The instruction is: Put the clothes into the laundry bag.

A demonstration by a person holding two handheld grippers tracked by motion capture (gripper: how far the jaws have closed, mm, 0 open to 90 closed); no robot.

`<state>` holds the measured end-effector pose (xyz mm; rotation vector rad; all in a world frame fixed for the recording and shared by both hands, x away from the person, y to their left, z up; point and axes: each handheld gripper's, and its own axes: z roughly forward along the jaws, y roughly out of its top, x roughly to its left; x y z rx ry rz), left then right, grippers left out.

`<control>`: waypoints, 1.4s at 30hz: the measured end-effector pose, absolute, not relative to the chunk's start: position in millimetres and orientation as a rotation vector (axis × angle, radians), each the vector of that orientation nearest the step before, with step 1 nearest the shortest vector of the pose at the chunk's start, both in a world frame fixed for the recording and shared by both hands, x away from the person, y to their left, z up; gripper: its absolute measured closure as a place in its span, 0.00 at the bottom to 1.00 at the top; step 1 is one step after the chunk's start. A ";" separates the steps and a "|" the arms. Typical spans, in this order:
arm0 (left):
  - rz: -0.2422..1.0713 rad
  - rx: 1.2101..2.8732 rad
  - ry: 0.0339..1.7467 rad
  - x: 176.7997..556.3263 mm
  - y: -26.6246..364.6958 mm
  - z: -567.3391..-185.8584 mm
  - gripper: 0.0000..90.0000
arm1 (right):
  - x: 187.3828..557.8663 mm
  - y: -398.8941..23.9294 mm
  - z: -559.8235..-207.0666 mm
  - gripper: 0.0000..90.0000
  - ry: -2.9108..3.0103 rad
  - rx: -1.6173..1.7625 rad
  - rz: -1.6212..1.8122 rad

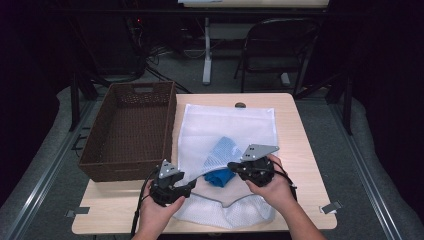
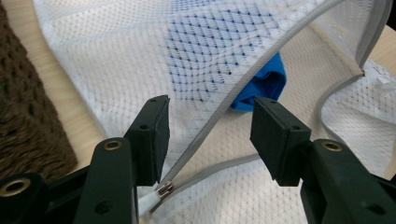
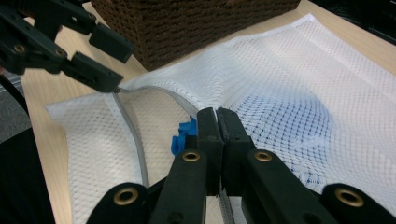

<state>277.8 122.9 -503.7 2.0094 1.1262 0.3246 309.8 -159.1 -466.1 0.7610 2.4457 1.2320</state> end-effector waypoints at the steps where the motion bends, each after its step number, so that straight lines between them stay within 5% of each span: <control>1: 0.326 2.005 1.129 277.2 124.6 -503.7 0.53 | 309.0 -159.5 -467.6 0.99 2.447 0.763 1.231; 42: 0.358 1.988 1.205 269.9 153.8 -514.6 0.53 | 285.7 -172.1 -515.7 0.99 2.543 0.825 1.144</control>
